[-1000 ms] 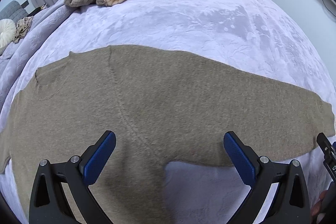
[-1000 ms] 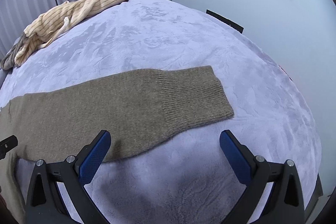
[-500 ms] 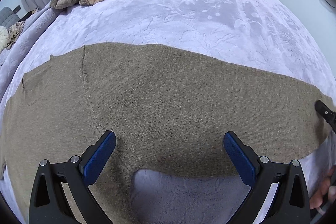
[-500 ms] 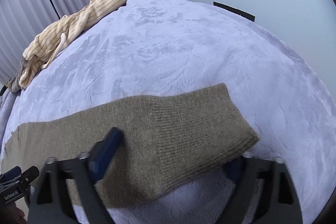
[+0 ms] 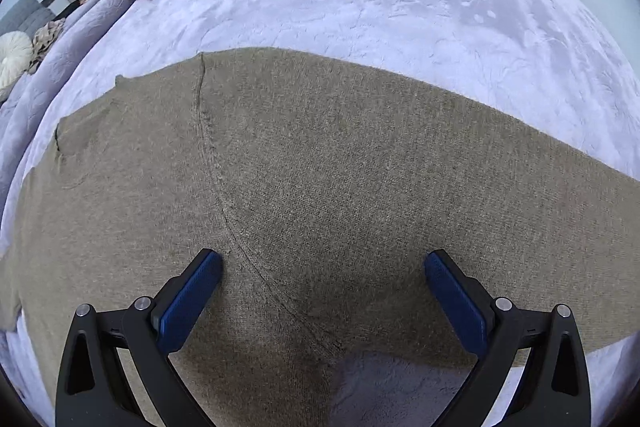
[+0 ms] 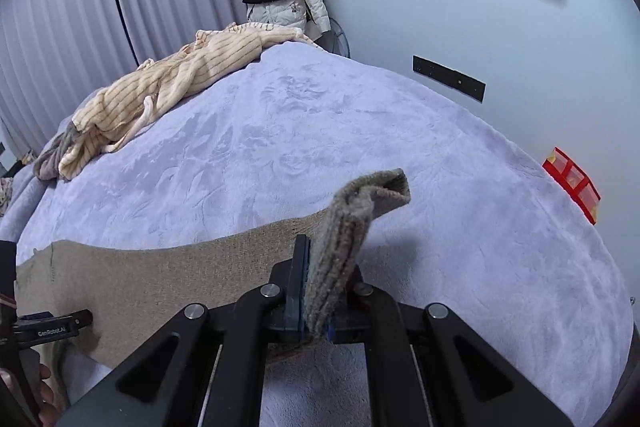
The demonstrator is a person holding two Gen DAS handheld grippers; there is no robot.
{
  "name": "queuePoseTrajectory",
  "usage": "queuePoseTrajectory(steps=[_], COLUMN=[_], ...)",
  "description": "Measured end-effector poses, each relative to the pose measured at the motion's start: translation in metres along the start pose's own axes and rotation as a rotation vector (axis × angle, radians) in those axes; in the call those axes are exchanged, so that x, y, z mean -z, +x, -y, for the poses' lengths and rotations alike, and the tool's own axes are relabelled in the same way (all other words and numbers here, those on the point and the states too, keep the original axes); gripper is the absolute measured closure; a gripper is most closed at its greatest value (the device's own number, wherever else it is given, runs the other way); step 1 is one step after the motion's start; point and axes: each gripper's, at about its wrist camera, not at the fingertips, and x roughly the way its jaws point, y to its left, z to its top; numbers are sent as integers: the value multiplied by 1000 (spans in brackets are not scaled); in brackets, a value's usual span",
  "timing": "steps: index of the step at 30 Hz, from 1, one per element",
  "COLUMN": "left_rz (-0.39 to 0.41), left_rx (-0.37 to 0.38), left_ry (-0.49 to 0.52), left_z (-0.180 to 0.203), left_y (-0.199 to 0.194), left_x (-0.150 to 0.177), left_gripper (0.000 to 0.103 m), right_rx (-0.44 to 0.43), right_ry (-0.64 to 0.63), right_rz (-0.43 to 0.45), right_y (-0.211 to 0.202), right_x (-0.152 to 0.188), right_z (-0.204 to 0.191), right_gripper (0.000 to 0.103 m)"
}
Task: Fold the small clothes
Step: 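Close the right tool on the sleeve cuff and lift it, then carry the held sleeve with the right tool across the sweater body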
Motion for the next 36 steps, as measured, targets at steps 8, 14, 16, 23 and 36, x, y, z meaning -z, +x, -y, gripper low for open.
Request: queuePoseTrajectory(steps=[8, 14, 16, 23, 36], left_rz=[-17, -1, 4, 3, 49], left_rx=[50, 65, 57, 51, 40], left_ry=[-29, -41, -54, -107, -136], left_z=[-18, -44, -56, -104, -170], left_y=[-5, -14, -17, -21, -33], left_x=[3, 14, 20, 34, 71], left_gripper=[0, 0, 0, 0, 0], right_rx=[-10, -47, -70, -133, -218], right_ry=[-27, -67, -73, -108, -197], right_rz=[23, 47, 49, 59, 40], right_y=[-19, -42, -48, -69, -88], right_x=[-5, -8, -9, -12, 2], right_z=[-14, -45, -56, -108, -213], right_gripper=[96, 96, 96, 96, 96])
